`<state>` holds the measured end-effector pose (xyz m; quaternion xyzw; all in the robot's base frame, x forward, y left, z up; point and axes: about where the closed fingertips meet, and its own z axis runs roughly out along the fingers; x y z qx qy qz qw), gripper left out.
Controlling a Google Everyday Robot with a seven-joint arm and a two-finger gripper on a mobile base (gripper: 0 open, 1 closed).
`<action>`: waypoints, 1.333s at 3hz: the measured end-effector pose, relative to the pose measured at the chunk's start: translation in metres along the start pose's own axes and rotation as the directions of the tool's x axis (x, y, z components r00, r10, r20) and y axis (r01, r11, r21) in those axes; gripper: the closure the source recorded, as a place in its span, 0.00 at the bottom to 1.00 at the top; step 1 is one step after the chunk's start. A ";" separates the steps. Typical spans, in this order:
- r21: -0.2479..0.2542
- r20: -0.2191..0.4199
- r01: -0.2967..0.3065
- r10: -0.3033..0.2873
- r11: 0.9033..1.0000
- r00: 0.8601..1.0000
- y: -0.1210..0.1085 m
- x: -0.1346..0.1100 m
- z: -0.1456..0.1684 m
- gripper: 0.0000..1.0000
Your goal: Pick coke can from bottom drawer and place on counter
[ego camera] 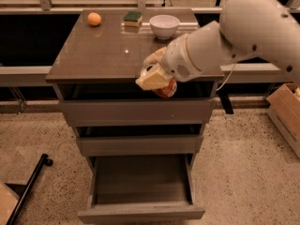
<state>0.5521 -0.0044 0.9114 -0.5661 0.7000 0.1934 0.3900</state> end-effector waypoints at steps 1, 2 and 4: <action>0.005 0.007 0.006 -0.006 1.000 1.000 -0.002 -0.005 -0.002 1.00; 0.032 0.021 -0.028 0.027 0.999 0.999 -0.005 -0.002 -0.005 1.00; 0.158 0.131 -0.129 0.109 0.979 0.985 -0.060 0.010 -0.020 1.00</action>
Offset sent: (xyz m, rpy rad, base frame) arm 0.0077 -0.0174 0.0057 0.0624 -0.0044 -0.1095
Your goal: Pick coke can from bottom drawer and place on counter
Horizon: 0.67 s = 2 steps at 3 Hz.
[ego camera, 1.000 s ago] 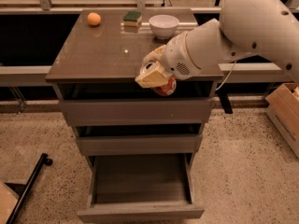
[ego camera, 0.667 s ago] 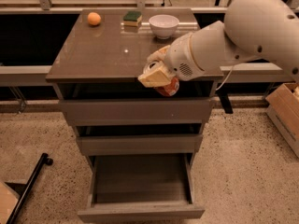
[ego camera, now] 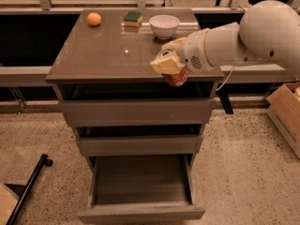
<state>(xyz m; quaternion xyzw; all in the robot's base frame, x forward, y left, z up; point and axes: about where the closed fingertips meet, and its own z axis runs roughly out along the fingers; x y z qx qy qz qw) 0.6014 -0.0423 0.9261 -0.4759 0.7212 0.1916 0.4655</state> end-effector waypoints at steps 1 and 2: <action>0.052 0.076 -0.061 0.057 0.997 0.996 -0.045 -0.006 -0.006 1.00; 0.094 0.142 -0.115 0.101 0.989 0.985 -0.097 -0.015 -0.005 1.00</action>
Offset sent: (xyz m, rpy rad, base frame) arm 0.1163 -0.0635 0.0520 0.2122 -0.0713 -0.1726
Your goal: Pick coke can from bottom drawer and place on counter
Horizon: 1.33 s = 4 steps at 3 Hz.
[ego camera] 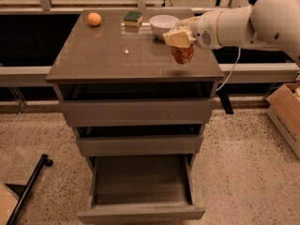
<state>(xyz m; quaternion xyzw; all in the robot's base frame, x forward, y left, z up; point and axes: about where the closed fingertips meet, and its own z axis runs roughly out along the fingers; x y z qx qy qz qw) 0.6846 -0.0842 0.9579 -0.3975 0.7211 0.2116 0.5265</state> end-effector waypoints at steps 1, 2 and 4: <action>0.008 0.038 -0.045 0.045 0.999 0.998 -0.033 -0.001 0.012 1.00; 0.003 0.061 -0.116 0.115 0.993 0.991 -0.063 0.008 0.025 0.81; 0.004 0.071 -0.253 0.252 0.967 0.965 -0.109 0.031 0.043 0.34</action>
Offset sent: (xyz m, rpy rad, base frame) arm 0.1025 -0.0441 -0.0183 0.1922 0.0879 -0.0771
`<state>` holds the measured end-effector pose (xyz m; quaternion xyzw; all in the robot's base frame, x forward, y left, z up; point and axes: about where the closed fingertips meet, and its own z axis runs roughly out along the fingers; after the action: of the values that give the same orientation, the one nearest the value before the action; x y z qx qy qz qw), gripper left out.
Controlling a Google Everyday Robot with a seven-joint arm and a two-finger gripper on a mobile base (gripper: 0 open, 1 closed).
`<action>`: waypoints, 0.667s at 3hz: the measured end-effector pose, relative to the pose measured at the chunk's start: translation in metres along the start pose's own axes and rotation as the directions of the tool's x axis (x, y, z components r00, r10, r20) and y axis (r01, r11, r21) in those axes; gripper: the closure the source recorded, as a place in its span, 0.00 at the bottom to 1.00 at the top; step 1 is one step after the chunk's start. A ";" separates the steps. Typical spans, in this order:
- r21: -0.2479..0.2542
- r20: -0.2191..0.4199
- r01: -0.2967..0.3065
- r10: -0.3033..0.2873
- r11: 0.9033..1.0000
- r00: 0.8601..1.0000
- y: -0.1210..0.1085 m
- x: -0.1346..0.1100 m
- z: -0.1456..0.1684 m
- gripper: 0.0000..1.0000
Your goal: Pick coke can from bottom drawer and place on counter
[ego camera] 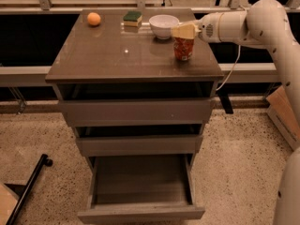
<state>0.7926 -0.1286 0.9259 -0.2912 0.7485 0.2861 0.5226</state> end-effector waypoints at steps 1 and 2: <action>0.004 -0.003 -0.035 0.036 0.999 0.999 -0.012 0.001 0.005 0.11; 0.002 -0.003 -0.035 0.035 0.999 0.999 -0.011 0.001 0.007 0.00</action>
Offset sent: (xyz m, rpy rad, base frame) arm 0.0105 -0.0039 -0.0035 0.0166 0.0253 -0.0123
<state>0.8047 -0.1308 0.9220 -0.2782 0.7544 0.2942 0.5166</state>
